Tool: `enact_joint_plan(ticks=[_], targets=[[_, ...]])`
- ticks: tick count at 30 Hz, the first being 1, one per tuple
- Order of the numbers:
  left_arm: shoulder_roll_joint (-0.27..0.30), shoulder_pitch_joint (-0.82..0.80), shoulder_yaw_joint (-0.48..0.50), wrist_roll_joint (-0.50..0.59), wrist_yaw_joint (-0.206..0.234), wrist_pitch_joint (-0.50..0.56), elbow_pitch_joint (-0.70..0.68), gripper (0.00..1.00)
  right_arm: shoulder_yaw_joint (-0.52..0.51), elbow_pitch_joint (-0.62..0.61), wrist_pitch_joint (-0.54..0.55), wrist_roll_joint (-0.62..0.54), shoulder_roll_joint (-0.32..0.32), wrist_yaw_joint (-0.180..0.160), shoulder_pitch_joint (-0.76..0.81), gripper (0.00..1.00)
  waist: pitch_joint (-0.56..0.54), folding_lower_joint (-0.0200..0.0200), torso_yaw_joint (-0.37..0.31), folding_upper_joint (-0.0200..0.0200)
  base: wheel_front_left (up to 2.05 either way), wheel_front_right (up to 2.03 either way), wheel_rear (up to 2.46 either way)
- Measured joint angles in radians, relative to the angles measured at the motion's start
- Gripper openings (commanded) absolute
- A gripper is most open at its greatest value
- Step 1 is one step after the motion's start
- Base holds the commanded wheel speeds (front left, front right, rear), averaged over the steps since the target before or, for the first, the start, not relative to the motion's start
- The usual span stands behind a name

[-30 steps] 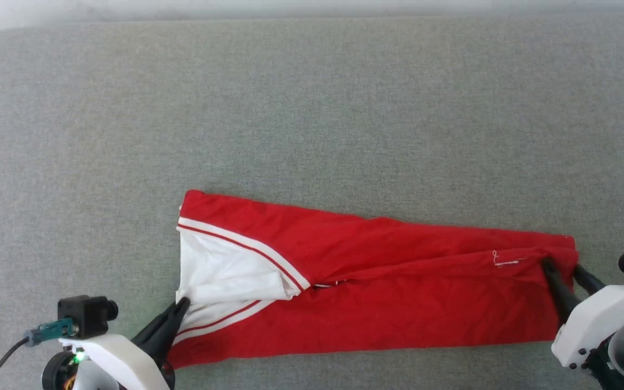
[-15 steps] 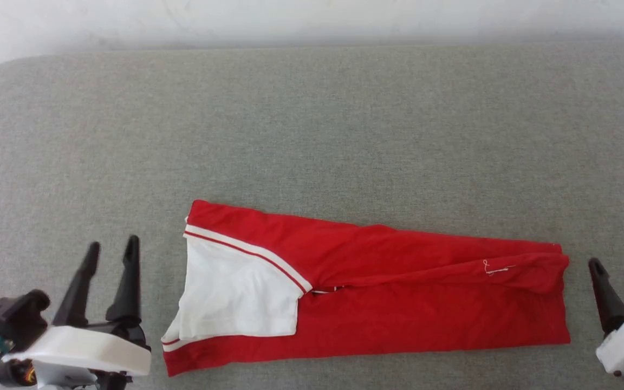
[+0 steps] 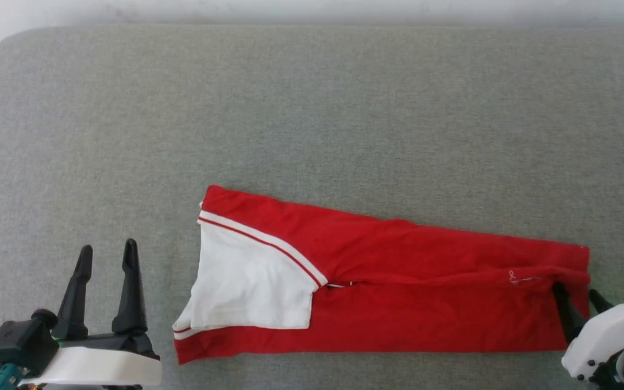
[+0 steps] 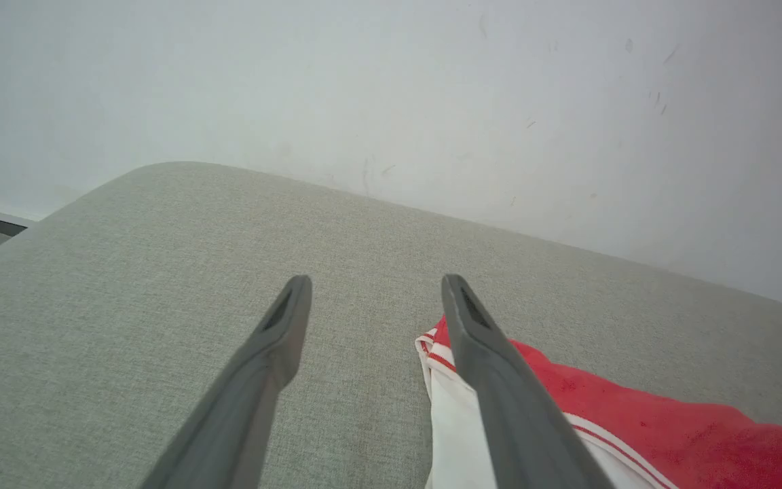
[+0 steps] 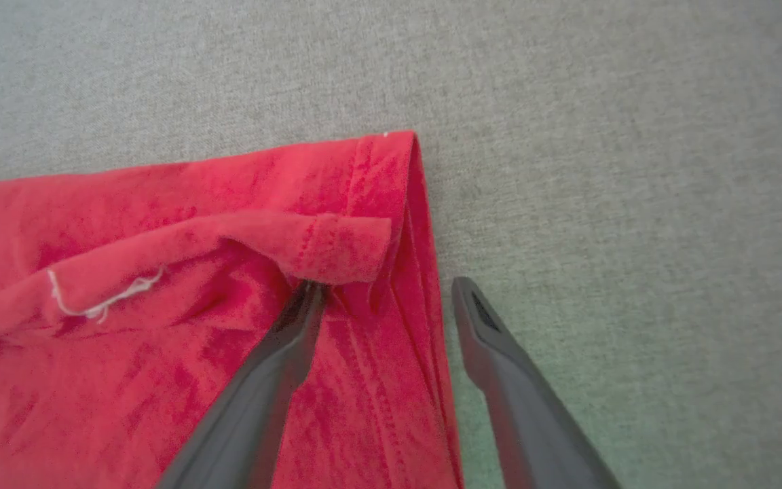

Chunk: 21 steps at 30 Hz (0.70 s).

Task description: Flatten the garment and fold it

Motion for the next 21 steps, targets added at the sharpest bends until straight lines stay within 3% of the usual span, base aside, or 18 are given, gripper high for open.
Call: enact_joint_plan(ticks=[4,5,6,7,16,21], targets=[[-0.011,0.000,0.000,0.013,-0.019,0.000,0.014,1.00,-0.007,0.059,0.026,0.002,-0.004,0.000,-0.029,1.00,0.008,-0.0001,0.015,0.0000,0.00,0.00,0.00],[-0.013,-0.001,0.000,0.017,-0.024,0.000,0.018,1.00,-0.011,0.071,0.042,0.010,-0.005,0.000,-0.035,0.90,0.010,-0.0002,0.018,0.0000,0.00,0.00,0.00],[-0.014,-0.001,-0.002,0.018,-0.027,0.000,0.022,1.00,-0.016,0.080,0.054,0.020,-0.008,0.001,-0.042,0.38,0.010,-0.0001,0.021,0.0000,0.00,0.00,0.00],[-0.014,-0.001,-0.003,0.018,-0.028,0.000,0.025,1.00,-0.021,0.088,0.064,0.026,-0.010,0.001,-0.051,0.00,0.011,-0.0001,0.024,0.0000,0.00,0.00,0.00],[-0.017,-0.002,-0.006,0.027,-0.032,0.000,0.040,1.00,-0.063,0.106,0.069,0.010,0.006,0.002,-0.090,0.00,-0.011,0.0000,0.017,0.0000,0.00,0.00,0.00],[-0.025,0.000,-0.013,0.039,-0.030,0.000,0.052,1.00,-0.173,0.078,0.073,-0.052,0.009,0.002,-0.105,0.00,-0.033,0.0000,0.003,0.0000,0.00,0.00,0.00]])
